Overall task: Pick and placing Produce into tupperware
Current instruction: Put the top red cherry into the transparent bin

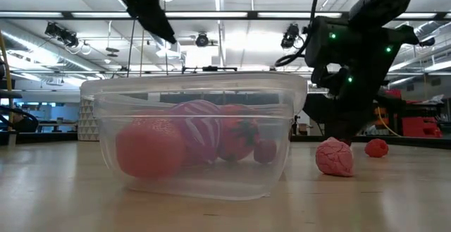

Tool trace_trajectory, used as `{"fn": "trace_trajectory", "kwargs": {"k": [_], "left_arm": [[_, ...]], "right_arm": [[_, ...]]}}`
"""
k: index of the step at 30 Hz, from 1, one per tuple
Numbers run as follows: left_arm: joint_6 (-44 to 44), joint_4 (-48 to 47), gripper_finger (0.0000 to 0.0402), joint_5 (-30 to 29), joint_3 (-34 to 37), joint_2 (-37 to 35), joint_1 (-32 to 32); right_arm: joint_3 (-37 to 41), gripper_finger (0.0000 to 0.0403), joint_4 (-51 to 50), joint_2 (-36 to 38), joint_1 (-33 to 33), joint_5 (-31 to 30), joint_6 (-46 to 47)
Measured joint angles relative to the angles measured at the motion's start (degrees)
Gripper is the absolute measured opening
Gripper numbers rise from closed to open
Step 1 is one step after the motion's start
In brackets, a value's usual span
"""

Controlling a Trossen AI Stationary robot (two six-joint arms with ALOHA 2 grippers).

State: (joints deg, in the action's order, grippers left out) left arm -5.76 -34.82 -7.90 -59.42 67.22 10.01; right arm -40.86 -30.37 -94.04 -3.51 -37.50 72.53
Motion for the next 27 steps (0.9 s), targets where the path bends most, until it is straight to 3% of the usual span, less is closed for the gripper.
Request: {"fn": "trace_trajectory", "kwargs": {"k": [17,27], "left_arm": [[-1.0,0.4,0.0313,0.0,0.0,5.2,0.1],[-5.6,1.0,0.0314,0.0,-0.2,5.0,0.1]], "right_arm": [[0.0,0.0168,-0.3,-0.9,-0.7,-0.1,3.5],[0.0,0.0117,2.2,-0.9,3.0,3.5,-0.2]]}}
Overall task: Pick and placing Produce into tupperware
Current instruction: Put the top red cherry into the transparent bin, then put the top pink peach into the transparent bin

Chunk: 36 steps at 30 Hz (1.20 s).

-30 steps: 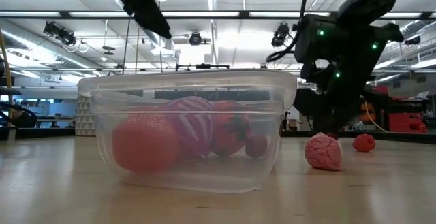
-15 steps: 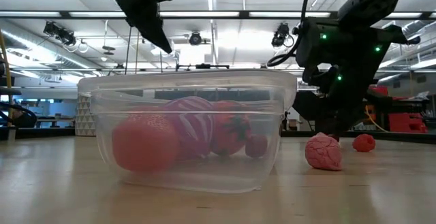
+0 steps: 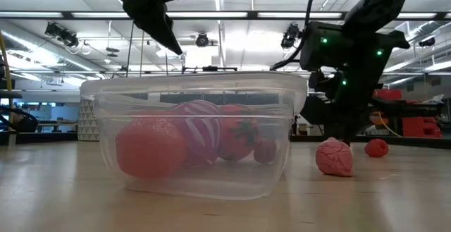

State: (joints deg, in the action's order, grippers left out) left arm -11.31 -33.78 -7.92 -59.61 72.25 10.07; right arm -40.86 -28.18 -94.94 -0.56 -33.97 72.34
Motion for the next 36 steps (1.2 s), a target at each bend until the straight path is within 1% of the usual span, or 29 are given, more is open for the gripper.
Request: {"fn": "trace_trajectory", "kwargs": {"k": [4,6,8,13,15,22,24,27,29,31,36], "left_arm": [[-0.4,0.2,0.0314,-0.1,0.0,0.0,0.0],[-0.5,0.2,0.0314,-1.6,0.0,0.0,0.0],[-0.5,0.0,0.0314,-5.6,0.0,-0.6,0.1],[-0.6,-0.3,0.0314,-19.3,-0.1,-3.0,0.8],[-0.6,-0.8,0.0315,-22.1,-0.1,-4.7,1.2],[0.3,-1.6,0.0316,-23.0,-0.1,-12.1,1.7],[0.6,-1.9,0.0316,-22.9,-0.1,-14.1,1.6],[1.6,-1.9,0.0316,-22.9,-0.1,-16.5,1.6],[1.7,-1.9,0.0316,-22.9,-0.1,-17.4,1.7],[1.7,-2.2,0.0316,-22.9,-0.1,-17.8,1.6],[1.9,-2.7,0.0316,-22.9,-0.1,-17.9,1.6]], "right_arm": [[0.0,0.0091,0.2,0.1,2.3,0.4,0.0],[0.0,0.0079,0.1,0.1,3.3,0.4,0.0],[0.0,0.0066,0.0,0.1,3.9,0.3,-0.1],[0.0,0.0027,0.2,0.1,4.2,0.5,-0.1],[0.0,0.001,0.7,0.0,4.1,0.5,-0.2],[0.0,0.0005,4.9,0.0,1.1,-1.4,-0.6],[0.0,0.0004,7.9,0.4,-0.8,-3.6,-1.0],[0.0,0.0004,15.3,1.5,-4.1,-8.6,-2.9],[-0.8,0.0003,20.9,2.4,-5.9,-12.3,-7.2],[-2.3,0.0003,25.7,3.3,-7.4,-13.6,-12.6],[-7.9,0.0002,35.8,3.8,-12.9,-13.4,-23.4]]}}
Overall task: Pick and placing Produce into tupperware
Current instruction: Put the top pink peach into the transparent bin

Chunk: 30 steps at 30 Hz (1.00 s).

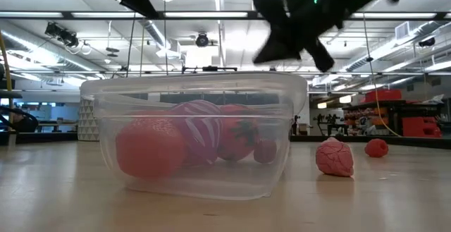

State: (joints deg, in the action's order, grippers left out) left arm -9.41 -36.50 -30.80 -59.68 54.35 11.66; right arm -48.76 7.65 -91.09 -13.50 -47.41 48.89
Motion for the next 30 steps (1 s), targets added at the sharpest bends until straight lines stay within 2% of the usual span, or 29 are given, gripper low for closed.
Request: {"fn": "trace_trajectory", "kwargs": {"k": [7,13,18,24,30], "left_arm": [[1.3,-1.3,0.0315,0.1,0.0,0.0,-0.1],[1.5,-1.9,0.0314,0.1,0.0,0.0,-0.1],[1.7,-2.0,0.0315,0.1,0.0,0.0,-0.1],[2.6,-2.0,0.0316,0.1,0.0,0.0,-0.1],[3.0,-2.6,0.0316,0.1,0.0,0.0,-0.1]], "right_arm": [[-9.1,0.0002,1.2,-3.4,-8.0,0.5,-7.4],[-12.8,0.001,-8.0,-4.5,-9.0,0.4,-11.4],[-12.9,0.0061,-16.8,-4.5,-5.9,3.6,-8.4],[-12.8,0.0133,-27.8,-4.5,-1.4,12.5,5.3],[-11.7,0.0161,-32.7,-4.9,-1.9,17.5,10.0]]}}
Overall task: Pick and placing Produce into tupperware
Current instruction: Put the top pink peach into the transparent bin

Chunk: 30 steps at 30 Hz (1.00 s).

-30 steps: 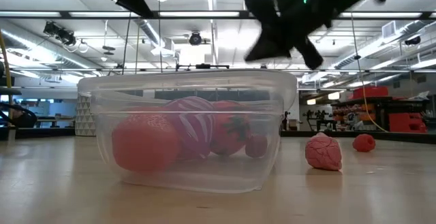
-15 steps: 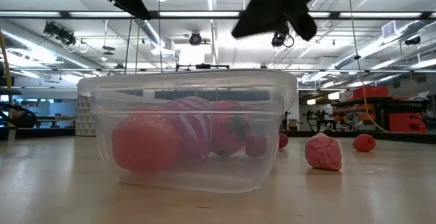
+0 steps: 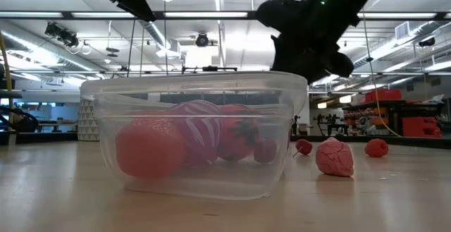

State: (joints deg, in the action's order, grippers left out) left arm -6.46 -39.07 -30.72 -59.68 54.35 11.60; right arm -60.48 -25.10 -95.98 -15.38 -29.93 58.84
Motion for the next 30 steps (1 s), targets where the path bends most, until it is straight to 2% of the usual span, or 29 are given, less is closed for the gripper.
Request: {"fn": "trace_trajectory", "kwargs": {"k": [5,10,16,23,30], "left_arm": [[0.0,-0.2,0.0316,0.0,0.0,0.0,0.0],[0.5,-0.2,0.0316,0.0,0.0,0.0,0.0],[1.4,-0.2,0.0316,0.0,0.0,0.0,0.0],[1.4,-0.2,0.0316,0.0,0.0,0.0,0.0],[1.6,-0.2,0.0316,0.0,0.0,0.0,0.0]], "right_arm": [[1.1,0.0156,0.2,-0.1,-2.8,3.2,-0.3],[2.3,0.0152,0.0,-0.1,-4.9,3.1,-3.0],[3.9,0.0154,1.5,-0.1,-4.8,1.9,-3.3],[6.8,0.0175,3.8,-0.1,-4.6,1.5,-2.4],[9.6,0.0185,9.5,-0.1,-4.6,1.3,-0.4]]}}
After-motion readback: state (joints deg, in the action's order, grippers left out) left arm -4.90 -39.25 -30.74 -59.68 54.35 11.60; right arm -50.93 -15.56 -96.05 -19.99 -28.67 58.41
